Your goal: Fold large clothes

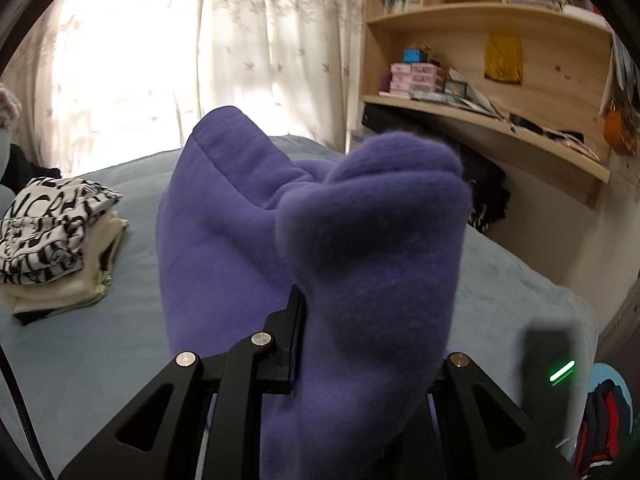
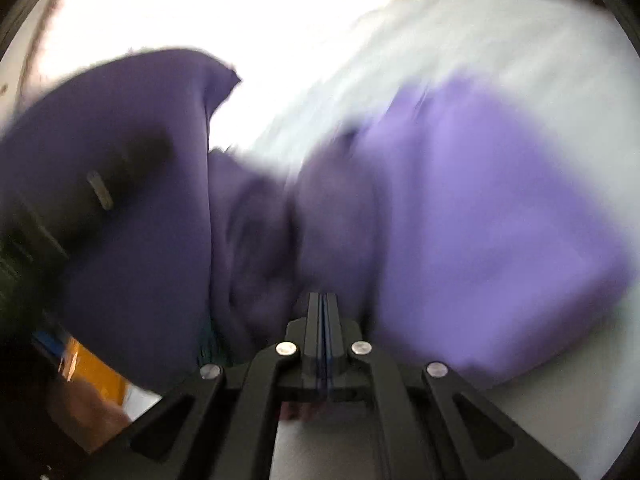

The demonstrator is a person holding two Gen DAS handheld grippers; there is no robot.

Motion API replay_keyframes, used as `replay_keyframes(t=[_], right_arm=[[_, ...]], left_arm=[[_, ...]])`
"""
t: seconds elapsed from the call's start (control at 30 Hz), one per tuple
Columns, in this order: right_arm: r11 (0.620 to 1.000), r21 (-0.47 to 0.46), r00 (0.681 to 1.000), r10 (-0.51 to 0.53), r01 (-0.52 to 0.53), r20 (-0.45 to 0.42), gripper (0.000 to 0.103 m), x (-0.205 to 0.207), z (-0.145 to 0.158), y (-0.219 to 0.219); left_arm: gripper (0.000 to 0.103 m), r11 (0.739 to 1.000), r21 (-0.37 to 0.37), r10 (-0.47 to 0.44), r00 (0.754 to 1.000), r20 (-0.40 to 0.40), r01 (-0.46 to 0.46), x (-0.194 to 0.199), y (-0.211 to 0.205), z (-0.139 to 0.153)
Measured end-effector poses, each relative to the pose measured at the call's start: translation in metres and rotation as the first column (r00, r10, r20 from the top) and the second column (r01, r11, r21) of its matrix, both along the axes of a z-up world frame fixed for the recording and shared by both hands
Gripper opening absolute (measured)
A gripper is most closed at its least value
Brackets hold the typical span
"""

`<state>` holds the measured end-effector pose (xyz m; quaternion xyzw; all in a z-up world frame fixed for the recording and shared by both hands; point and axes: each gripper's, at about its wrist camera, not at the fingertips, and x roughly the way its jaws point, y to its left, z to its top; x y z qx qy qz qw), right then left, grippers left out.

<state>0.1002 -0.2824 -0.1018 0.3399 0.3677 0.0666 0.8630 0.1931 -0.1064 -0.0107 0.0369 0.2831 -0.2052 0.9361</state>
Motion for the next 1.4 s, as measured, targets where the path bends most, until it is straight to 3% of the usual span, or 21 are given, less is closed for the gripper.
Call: replay_keyframes(t=[0.03,0.13,0.27,0.4,0.6,0.93,1.03,1.1,1.13,1.23,1.4], right_arm=[[0.995,-0.052,0.996,-0.083,0.085,0.027,0.001,-0.006,0.007,-0.013],[0.909,-0.215,0.934,-0.35,0.357,0.07,0.001,-0.022,0.018,-0.053],[0.85,-0.245,0.876,-0.482,0.467,-0.001,0.001,-0.024,0.003,-0.09],[0.845,-0.234,0.854,-0.511,0.48,-0.095,0.001,-0.023,-0.017,-0.108],[0.839,-0.239,0.848,-0.521,0.488,-0.095,0.001,-0.025,-0.016,-0.116],[0.868,-0.229,0.867,-0.478,0.441,-0.144,0.001,-0.012,-0.033,-0.126],[0.876,-0.219,0.873,-0.464,0.429,-0.147,0.001,-0.01,-0.034,-0.128],[0.881,-0.204,0.876,-0.459,0.427,-0.149,0.001,-0.011,-0.034,-0.129],[0.883,-0.2,0.877,-0.457,0.426,-0.15,0.001,-0.012,-0.034,-0.129],[0.891,-0.173,0.884,-0.444,0.419,-0.146,0.001,-0.014,-0.032,-0.13],[0.902,-0.128,0.899,-0.425,0.412,-0.103,0.001,-0.017,-0.019,-0.128]], left_arm=[[0.015,1.0,0.01,-0.006,1.0,-0.012,0.006,0.0,-0.008,-0.003],[0.015,0.999,0.038,-0.018,0.999,-0.034,0.02,0.002,-0.029,-0.01],[0.015,0.995,0.075,-0.052,0.996,-0.072,0.058,0.003,-0.058,-0.023],[0.016,0.987,0.104,-0.106,0.986,-0.132,0.12,0.002,-0.084,-0.044],[0.016,0.971,0.17,-0.125,0.965,-0.231,0.167,0.003,-0.114,-0.089],[0.017,0.958,0.227,-0.131,0.972,-0.193,0.174,-0.001,-0.128,-0.115],[0.046,0.957,0.194,-0.18,0.966,-0.187,0.216,-0.005,-0.128,-0.108],[0.075,0.956,0.167,-0.212,0.96,-0.183,0.242,-0.008,-0.126,-0.101],[0.08,0.954,0.154,-0.227,0.957,-0.182,0.256,-0.01,-0.125,-0.097],[0.082,0.958,0.083,-0.255,0.945,-0.205,0.276,-0.011,-0.113,-0.084],[0.082,0.954,-0.116,-0.298,0.899,-0.322,0.275,-0.014,-0.076,-0.059]])
